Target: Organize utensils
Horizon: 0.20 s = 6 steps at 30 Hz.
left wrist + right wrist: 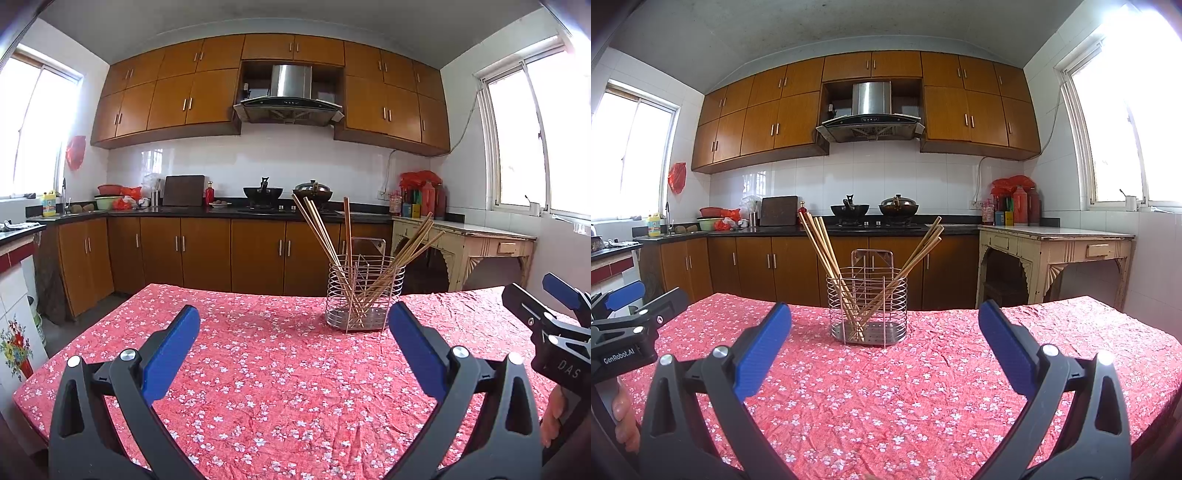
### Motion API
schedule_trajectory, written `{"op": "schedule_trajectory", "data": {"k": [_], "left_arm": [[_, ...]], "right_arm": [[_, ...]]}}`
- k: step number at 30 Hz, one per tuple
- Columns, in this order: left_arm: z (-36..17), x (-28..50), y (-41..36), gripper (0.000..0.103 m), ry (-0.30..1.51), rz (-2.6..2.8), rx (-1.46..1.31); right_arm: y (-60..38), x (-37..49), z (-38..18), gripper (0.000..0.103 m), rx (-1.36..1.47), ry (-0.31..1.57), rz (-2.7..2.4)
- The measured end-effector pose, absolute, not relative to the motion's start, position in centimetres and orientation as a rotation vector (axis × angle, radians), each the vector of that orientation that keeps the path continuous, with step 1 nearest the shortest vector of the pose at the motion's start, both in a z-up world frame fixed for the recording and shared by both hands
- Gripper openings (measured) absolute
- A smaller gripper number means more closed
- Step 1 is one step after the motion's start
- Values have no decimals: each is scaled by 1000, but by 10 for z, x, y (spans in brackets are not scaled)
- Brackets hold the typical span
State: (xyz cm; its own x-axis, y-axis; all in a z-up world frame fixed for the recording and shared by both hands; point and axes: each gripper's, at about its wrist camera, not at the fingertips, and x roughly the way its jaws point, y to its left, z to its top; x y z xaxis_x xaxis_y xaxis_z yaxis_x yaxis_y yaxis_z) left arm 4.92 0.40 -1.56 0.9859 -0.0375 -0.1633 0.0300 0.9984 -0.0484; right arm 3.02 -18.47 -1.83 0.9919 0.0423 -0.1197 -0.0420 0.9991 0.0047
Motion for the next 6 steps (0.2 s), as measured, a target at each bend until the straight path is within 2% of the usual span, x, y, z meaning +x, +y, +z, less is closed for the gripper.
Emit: {"op": "schedule_trajectory", "data": {"k": [6], "left_arm": [[-15, 51, 6, 101, 171, -43, -56]], "right_arm": [[-185, 30, -18, 99, 2, 120, 42]]}}
